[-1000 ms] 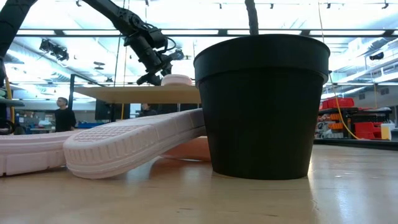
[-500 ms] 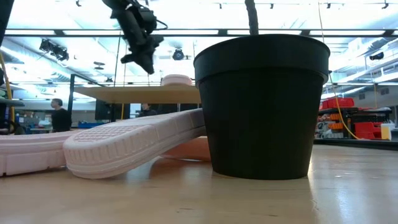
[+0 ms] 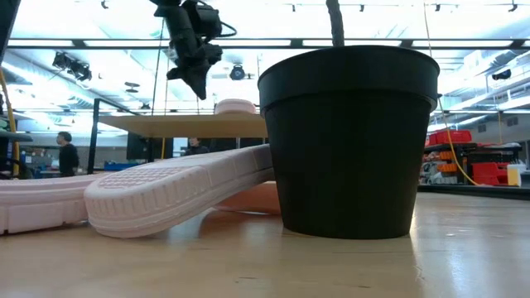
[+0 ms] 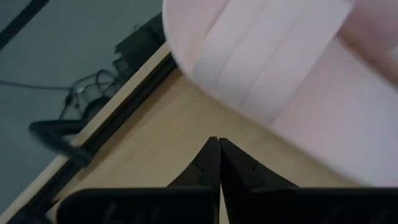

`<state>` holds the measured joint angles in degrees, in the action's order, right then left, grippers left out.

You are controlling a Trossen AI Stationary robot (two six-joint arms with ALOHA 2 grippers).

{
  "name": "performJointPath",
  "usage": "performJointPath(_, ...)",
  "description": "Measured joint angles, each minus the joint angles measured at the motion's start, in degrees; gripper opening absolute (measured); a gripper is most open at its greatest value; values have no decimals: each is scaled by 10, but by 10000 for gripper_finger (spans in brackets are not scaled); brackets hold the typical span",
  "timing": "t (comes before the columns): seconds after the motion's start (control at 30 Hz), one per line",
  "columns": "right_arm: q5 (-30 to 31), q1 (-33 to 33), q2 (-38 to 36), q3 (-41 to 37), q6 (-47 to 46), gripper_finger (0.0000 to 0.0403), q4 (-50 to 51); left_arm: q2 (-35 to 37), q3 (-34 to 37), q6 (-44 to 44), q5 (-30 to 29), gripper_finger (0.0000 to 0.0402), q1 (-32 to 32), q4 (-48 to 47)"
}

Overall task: Pick and place slides into the shelf
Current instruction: Put the pink slide on the shelf

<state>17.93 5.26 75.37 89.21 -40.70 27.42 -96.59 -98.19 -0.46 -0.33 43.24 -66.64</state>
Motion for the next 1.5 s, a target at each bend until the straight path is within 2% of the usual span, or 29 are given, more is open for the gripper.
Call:
performJointPath(0.2,0,-2,0,0,-2,213,0,-17,0,9,-20,3,-3,-28)
performJointPath(0.9,0,-2,0,0,-13,213,0,-48,0,7,-16,1,-12,16)
performJointPath(1.5,0,-2,0,0,-13,213,0,-48,0,-19,39,1,-23,84)
